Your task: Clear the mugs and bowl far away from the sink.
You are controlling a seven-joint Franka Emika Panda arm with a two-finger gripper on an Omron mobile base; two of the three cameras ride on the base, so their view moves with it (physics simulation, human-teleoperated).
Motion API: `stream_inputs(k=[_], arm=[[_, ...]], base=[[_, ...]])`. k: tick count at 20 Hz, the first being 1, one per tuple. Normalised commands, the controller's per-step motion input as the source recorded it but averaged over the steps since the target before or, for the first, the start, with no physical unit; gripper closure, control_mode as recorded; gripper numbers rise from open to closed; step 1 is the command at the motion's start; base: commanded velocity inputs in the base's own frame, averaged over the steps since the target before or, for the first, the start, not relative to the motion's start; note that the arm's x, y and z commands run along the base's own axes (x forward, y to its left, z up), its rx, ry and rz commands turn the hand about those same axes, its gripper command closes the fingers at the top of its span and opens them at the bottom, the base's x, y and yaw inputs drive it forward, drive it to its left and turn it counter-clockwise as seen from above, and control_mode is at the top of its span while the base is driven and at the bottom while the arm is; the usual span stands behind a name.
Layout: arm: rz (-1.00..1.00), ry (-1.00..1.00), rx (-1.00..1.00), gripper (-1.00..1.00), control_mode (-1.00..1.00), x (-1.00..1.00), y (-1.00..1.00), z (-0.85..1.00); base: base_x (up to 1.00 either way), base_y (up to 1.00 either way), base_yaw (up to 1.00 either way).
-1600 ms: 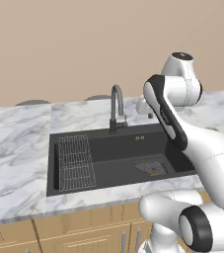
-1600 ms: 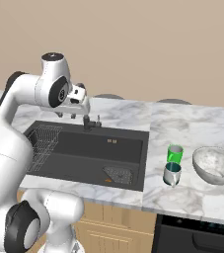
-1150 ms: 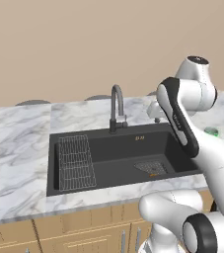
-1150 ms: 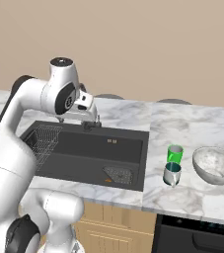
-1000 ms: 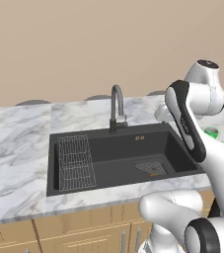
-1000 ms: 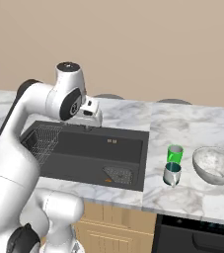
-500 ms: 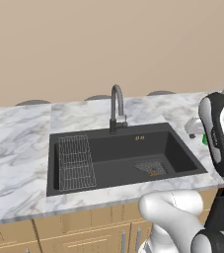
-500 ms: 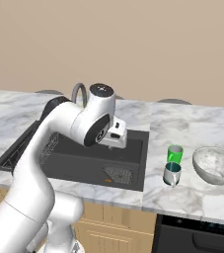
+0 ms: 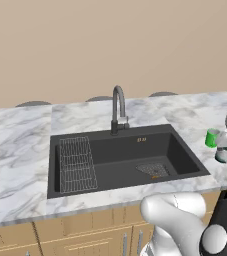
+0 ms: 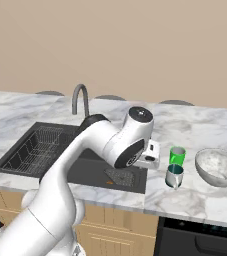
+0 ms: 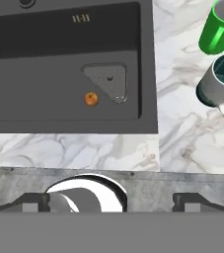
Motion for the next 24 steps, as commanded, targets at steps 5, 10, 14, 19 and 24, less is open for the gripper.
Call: stream_inputs(k=[5, 10, 14, 19, 24], arm=[[-0.01, 0.12, 0.0, -1.0, -1.0, 0.0, -0.58, -0.47], [0.0, 0.07, 0.0, -1.0, -1.0, 0.0, -0.63, -0.36], [0.0, 0.02, 0.0, -1.0, -1.0, 0.0, -0.64, -0.22], [0.0, 0.0, 0.0, -1.0, -1.0, 0.0, -0.35, -0.05], [0.0, 0.0, 0.0, -1.0, -1.0, 0.1, -0.05, -0.08]], base=[[0.0, 0.0, 0.0], [0.0, 0.0, 0.0], [0.0, 0.0, 0.0], [0.0, 0.0, 0.0], [0.0, 0.0, 0.0]])
